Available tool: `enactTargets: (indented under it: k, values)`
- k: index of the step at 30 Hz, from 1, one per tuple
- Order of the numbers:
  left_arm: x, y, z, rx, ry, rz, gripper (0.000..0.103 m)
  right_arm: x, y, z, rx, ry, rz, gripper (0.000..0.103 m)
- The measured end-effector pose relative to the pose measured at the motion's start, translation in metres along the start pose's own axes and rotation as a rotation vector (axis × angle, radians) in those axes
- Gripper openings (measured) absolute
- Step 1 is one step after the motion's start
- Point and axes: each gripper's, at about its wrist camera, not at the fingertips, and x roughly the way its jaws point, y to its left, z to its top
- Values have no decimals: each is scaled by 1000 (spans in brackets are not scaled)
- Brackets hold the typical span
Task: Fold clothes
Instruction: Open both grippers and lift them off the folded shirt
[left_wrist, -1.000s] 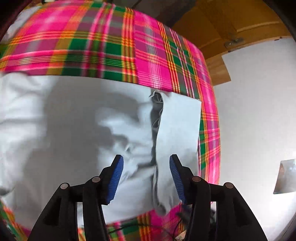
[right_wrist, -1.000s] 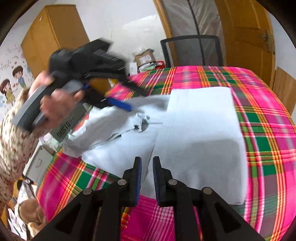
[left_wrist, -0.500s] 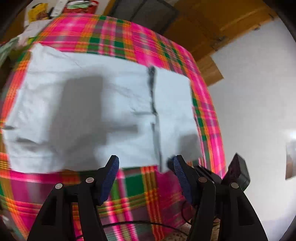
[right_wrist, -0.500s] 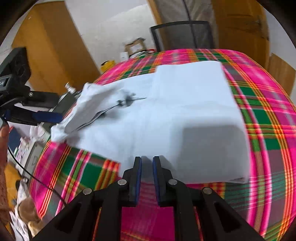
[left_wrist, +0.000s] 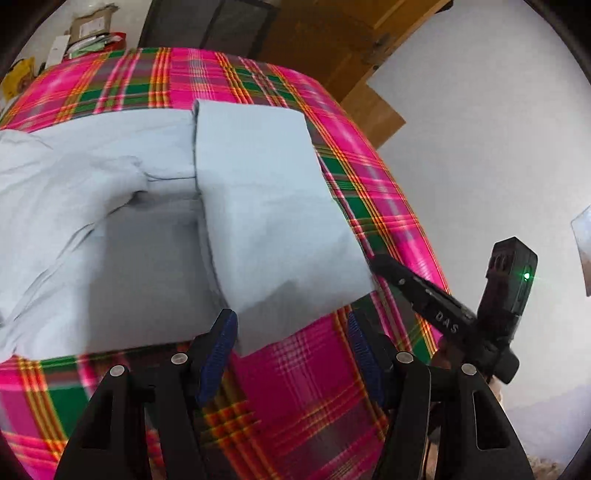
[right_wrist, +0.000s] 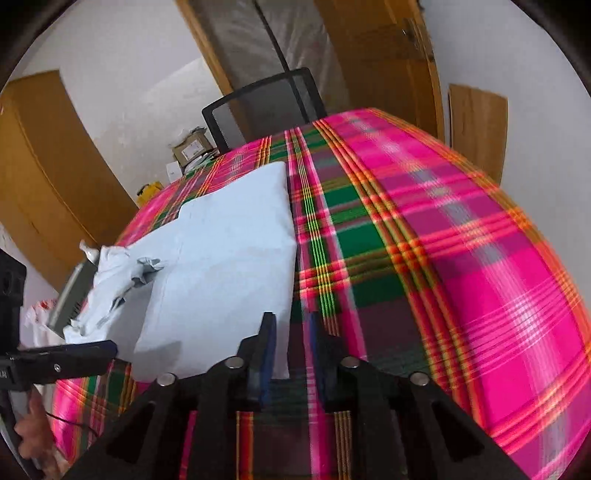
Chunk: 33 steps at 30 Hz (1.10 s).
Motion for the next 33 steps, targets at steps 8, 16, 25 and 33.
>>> enactTargets:
  k: [8,16,25,33]
  values:
    - [26,20,8,-112,43,-13,64,9,-4,-8,-12,28,60,33]
    - [29,22,12,-173,18,-23,64,-4,9,-24,-244,13,-56,36]
    - [30,23,14,-205,-6,-23,64,1,16,-28,-301,29,-93,36]
    - [27,27,13,-223,-39,-2,43,7,24,-28,-331,63,-119,15]
